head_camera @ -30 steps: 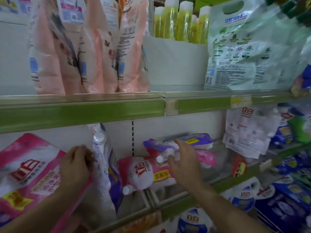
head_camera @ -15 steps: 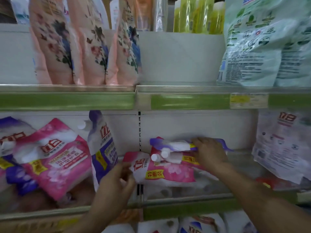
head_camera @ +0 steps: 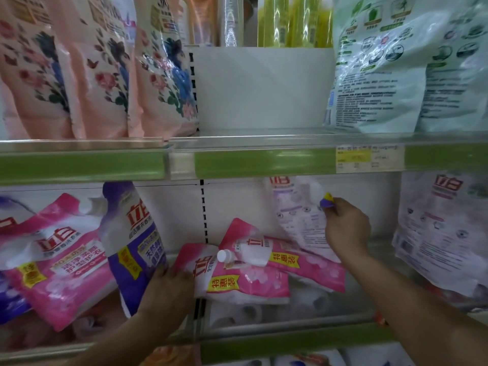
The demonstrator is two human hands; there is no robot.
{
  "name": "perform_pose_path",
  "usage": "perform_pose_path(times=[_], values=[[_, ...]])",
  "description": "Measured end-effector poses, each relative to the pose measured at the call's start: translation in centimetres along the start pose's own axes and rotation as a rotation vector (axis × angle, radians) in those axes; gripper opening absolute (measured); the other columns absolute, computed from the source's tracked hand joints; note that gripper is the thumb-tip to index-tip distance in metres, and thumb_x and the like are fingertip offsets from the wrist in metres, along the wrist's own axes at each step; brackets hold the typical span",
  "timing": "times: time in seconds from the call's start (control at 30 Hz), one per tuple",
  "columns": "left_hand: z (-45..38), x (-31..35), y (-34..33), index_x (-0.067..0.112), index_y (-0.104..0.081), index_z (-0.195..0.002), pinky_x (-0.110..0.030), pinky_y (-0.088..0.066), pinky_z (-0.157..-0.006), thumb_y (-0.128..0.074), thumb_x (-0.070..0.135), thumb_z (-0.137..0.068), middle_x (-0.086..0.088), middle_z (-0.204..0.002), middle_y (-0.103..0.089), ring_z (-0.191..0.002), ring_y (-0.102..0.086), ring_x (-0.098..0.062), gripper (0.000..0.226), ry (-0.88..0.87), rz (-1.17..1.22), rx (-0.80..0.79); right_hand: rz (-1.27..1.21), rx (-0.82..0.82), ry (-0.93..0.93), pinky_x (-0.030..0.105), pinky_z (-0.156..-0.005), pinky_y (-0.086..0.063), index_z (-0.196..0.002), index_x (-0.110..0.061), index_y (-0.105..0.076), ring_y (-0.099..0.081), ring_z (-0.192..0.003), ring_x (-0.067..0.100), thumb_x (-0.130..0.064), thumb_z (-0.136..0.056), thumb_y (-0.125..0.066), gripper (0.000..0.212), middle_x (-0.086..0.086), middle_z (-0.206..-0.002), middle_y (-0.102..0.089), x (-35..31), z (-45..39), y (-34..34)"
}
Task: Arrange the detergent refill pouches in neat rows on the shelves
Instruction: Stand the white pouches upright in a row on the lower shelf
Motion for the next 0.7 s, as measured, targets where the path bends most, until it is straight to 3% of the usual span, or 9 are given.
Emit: perform_pose_path(times=[0.1, 0.2, 0.3, 0.4, 0.47, 0.57, 0.63, 0.7], values=[[-0.2, -0.4, 1.1, 0.024, -0.054, -0.120, -0.034, -0.042, -0.090, -0.034, 0.024, -0.097, 0.001, -0.117, -0.066, -0.104, -0.062, -0.018, 0.030, 0.018, 0.060, 0.059, -0.230, 0.053, -0.084, 0.035, -0.062, -0.038, -0.080, -0.014, -0.066, -0.060, -0.078, 0.035, -0.020, -0.091, -0.058, 0.016, 0.014, -0.076, -0.068, 0.7, 0.4, 0.8], [-0.8, -0.2, 3.2, 0.030, -0.058, -0.115, -0.026, -0.047, -0.070, -0.038, 0.022, -0.097, 0.005, -0.110, -0.068, -0.091, -0.067, -0.012, 0.028, 0.031, 0.174, 0.135, -0.382, 0.062, -0.139, 0.028, -0.059, -0.039, -0.069, -0.025, -0.060, -0.059, -0.069, 0.018, -0.019, -0.090, -0.060, 0.022, -0.006, -0.064, -0.063, 0.8, 2.2, 0.8], [-1.4, 0.6, 5.0, 0.033, -0.056, -0.121, -0.026, -0.050, -0.071, -0.043, 0.017, -0.094, 0.005, -0.115, -0.067, -0.097, -0.066, -0.013, 0.034, 0.014, 0.292, 0.157, -0.479, 0.076, -0.173, 0.026, -0.062, -0.043, -0.073, -0.026, -0.065, -0.058, -0.066, 0.004, -0.017, -0.090, -0.061, 0.020, -0.009, -0.066, -0.066, 0.9, 3.1, 0.6], [-1.8, 2.2, 4.9, 0.024, -0.051, -0.123, -0.029, -0.046, -0.079, -0.054, 0.026, -0.085, 0.002, -0.120, -0.061, -0.107, -0.058, -0.018, 0.038, -0.069, 0.327, 0.035, -0.478, 0.129, -0.246, 0.028, -0.071, -0.042, -0.094, -0.015, -0.072, -0.061, -0.079, 0.018, -0.016, -0.091, -0.059, 0.013, 0.000, -0.079, -0.067, 1.8, 2.3, 0.7], [-2.1, 3.2, 4.0, 0.025, -0.056, -0.115, -0.030, -0.049, -0.080, -0.060, 0.047, -0.073, 0.004, -0.112, -0.063, -0.102, -0.060, -0.016, 0.048, -0.089, 0.641, -0.161, -0.476, 0.159, -0.299, 0.027, -0.071, -0.039, -0.096, -0.013, -0.071, -0.060, -0.080, 0.020, -0.015, -0.091, -0.058, 0.014, 0.001, -0.081, -0.066, 2.4, 1.7, 0.4], [-2.1, 3.9, 4.7, 0.031, -0.073, -0.094, -0.028, -0.053, -0.078, -0.066, 0.064, -0.067, 0.013, -0.087, -0.075, -0.088, -0.068, -0.007, 0.044, 0.060, 1.442, -0.332, -0.483, 0.150, -0.306, 0.025, -0.071, -0.037, -0.093, -0.016, -0.071, -0.059, -0.080, 0.018, -0.014, -0.091, -0.058, 0.014, 0.000, -0.082, -0.067, 2.0, 2.0, -0.9], [-2.7, 3.9, 4.2, 0.023, -0.073, -0.093, -0.025, -0.051, -0.066, -0.071, 0.059, -0.071, 0.009, -0.077, -0.075, -0.075, -0.069, -0.009, 0.043, 0.315, 1.742, -0.302, -0.453, 0.082, -0.271, 0.026, -0.070, -0.037, -0.092, -0.014, -0.071, -0.059, -0.080, 0.020, -0.013, -0.091, -0.058, 0.014, 0.004, -0.084, -0.069, 1.3, 2.4, -2.4], [-3.5, 4.9, 3.7, 0.009, -0.070, -0.100, -0.025, -0.054, -0.055, -0.075, 0.042, -0.077, -0.004, -0.074, -0.074, -0.060, -0.069, -0.015, 0.040, 0.511, 1.956, -0.278, -0.412, -0.009, -0.213, 0.027, -0.066, -0.037, -0.094, -0.013, -0.072, -0.059, -0.077, 0.023, -0.016, -0.091, -0.059, 0.014, 0.008, -0.084, -0.070, 0.4, 2.8, -3.5]])
Point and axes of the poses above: each hand's wrist, its own z-axis away from the middle knuckle, its own y-axis out of the back of the hand, x = y × z, the point moved 9 cm from there along -z, towards the middle knuckle
